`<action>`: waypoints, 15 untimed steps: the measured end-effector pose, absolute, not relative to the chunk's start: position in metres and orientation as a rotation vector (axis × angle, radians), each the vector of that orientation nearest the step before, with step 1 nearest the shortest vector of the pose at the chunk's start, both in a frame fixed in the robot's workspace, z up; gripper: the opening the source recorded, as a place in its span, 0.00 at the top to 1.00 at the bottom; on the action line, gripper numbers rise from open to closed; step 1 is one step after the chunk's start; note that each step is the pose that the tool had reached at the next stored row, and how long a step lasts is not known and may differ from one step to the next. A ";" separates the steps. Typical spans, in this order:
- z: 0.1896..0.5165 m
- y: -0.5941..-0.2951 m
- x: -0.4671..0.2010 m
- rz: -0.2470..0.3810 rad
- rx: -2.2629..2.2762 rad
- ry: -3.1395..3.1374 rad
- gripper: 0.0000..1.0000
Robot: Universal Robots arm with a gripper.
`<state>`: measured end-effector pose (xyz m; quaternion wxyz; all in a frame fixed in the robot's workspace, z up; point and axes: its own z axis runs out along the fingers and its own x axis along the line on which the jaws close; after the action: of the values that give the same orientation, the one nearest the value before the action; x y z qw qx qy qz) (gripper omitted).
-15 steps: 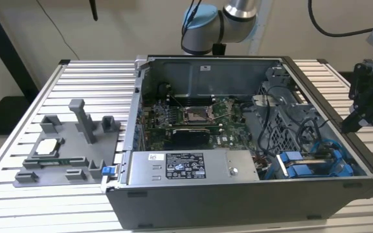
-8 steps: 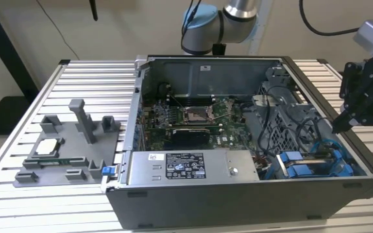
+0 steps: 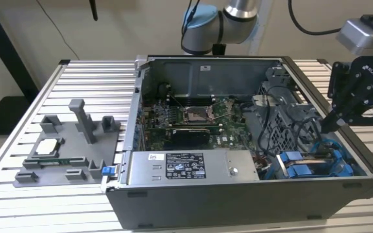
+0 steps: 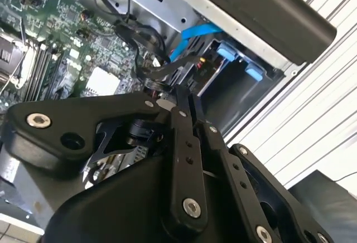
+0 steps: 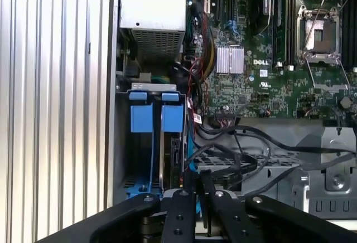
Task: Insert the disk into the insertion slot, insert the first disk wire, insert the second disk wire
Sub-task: 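Insert the second disk wire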
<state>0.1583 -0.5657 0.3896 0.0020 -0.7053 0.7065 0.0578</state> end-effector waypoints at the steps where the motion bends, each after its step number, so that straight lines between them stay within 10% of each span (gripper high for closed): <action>1: 0.390 -0.566 0.156 0.181 -2.213 2.217 1.00; 15: 0.374 -0.570 0.142 0.177 -2.215 2.212 1.00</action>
<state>0.1418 -0.5700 0.3745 0.0033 -0.7065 0.7055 0.0565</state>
